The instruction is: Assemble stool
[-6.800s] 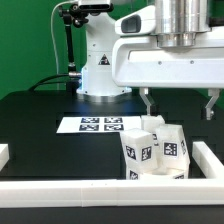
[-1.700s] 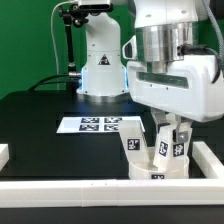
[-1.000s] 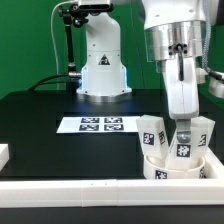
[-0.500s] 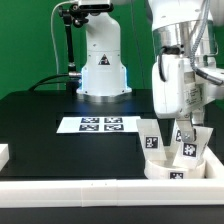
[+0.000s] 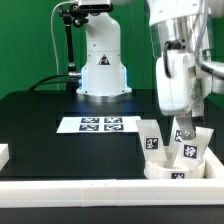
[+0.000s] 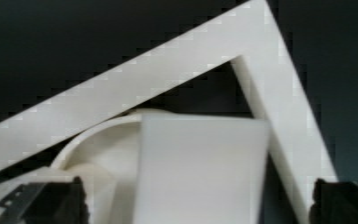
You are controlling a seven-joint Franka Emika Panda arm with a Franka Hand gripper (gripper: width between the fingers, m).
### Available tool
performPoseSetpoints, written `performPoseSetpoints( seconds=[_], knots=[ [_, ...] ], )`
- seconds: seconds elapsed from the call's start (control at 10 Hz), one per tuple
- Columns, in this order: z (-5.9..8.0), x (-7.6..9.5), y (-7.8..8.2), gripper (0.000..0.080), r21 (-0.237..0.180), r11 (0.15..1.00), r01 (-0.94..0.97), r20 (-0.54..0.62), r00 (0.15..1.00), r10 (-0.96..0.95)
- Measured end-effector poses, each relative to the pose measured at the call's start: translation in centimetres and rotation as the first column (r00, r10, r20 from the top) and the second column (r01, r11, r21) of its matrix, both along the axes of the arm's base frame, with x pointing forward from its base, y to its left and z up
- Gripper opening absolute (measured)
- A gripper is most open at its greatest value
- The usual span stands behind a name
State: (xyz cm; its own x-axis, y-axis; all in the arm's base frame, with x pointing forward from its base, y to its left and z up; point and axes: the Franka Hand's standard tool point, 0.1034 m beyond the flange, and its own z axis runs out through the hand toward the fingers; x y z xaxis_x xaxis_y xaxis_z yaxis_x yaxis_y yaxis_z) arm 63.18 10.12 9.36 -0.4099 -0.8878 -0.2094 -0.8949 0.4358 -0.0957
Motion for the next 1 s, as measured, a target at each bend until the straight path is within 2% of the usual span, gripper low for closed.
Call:
performPoseSetpoints(
  seconds=[0.2,0.5,0.7,1.0],
  knots=[
    [1.15,0.33,-0.02,0.0648,0.016,1.0,0.01,0.018,1.0,-0.01],
    [0.78,0.2,-0.04,0.0649,0.0,0.998,-0.058,0.023,0.998,0.058],
    [1.22,0.33,-0.04,0.0649,-0.048,0.95,-0.309,-0.001,0.951,0.309],
    [1.14,0.35,-0.09,0.0649,-0.05,0.947,-0.317,0.001,0.948,0.317]
  ],
)
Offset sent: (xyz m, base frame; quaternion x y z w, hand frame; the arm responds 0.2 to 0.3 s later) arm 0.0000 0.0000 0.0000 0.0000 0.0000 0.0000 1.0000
